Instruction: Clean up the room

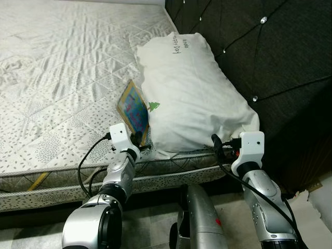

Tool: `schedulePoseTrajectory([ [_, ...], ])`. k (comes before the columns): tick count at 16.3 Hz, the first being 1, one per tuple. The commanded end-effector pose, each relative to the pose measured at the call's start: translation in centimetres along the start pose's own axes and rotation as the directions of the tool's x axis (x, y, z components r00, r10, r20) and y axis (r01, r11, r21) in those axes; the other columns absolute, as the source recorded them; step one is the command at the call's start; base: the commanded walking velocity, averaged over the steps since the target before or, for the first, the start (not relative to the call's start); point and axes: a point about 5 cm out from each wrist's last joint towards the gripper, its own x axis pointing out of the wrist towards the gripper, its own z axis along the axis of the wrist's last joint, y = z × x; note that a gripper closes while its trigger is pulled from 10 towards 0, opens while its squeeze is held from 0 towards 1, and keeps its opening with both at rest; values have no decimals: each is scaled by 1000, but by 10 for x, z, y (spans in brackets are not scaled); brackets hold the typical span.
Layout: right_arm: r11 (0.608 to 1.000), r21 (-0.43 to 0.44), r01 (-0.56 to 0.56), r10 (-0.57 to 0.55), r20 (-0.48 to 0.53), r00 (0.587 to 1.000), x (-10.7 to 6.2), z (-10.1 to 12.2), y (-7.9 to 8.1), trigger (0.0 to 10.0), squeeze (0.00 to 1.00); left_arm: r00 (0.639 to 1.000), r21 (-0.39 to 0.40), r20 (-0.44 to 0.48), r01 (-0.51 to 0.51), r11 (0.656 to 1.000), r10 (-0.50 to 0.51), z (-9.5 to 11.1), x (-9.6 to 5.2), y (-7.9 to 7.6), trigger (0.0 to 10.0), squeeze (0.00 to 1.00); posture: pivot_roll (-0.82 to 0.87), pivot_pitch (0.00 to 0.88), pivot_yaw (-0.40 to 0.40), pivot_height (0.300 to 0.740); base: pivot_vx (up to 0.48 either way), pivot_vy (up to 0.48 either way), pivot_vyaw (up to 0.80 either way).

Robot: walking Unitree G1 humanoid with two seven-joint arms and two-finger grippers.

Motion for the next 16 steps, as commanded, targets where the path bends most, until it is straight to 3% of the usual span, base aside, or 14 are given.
schedulePoseTrajectory([
  [1, 1000, -7, 17, -17, 12, 1000, 0, 3, -3, 10000, 0, 997, 43, -78, 13, 999, -9, -15, -2, -8, 10000, 0, -117, 81, -107, 517, 0, 0, 0],
  [2, 1000, -7, 16, -16, 14, 1000, 0, 3, -3, 10000, 0, 998, 67, -65, 1, 998, 3, -14, -2, -7, 10000, 0, -117, 80, -106, 517, 0, 0, 0],
  [6, 1000, -10, 9, -9, 31, 999, 2, 4, -1, 10000, 0, 999, 12, -35, -28, 1000, 29, -8, 1, -12, 10000, 0, -121, 71, -101, 517, 0, 0, 0],
  [9, 1000, -11, 12, -12, 43, 999, 2, 6, -2, 10000, 0, 994, 153, 46, -109, 982, 103, 2, 1, -8, 10000, 0, -121, 68, -94, 517, 0, 0, 0],
  [13, 1000, -10, 13, -13, 48, 999, 3, 6, -1, 10000, 0, 985, 198, 81, -164, 966, 150, 9, 3, -4, 10000, 0, -121, 69, -93, 517, 0, 0, 0],
  [14, 1000, -11, 13, -12, 51, 999, 3, 6, -1, 10000, 0, 983, 177, 69, -179, 968, 169, 6, 2, -4, 10000, 0, -122, 69, -93, 517, 0, 0, 0],
  [15, 1000, -14, 11, -10, 54, 998, 3, 7, -1, 10000, 0, 991, 31, 38, -133, 991, 132, 2, 2, -6, 10000, 0, -125, 68, -91, 517, 0, 0, 0],
  [16, 1000, -18, 9, -7, 58, 998, 3, 7, 0, 10000, 0, 991, -10, 39, -129, 992, 129, 2, 2, -6, 10000, 0, -126, 69, -91, 517, 0, 0, 0],
])
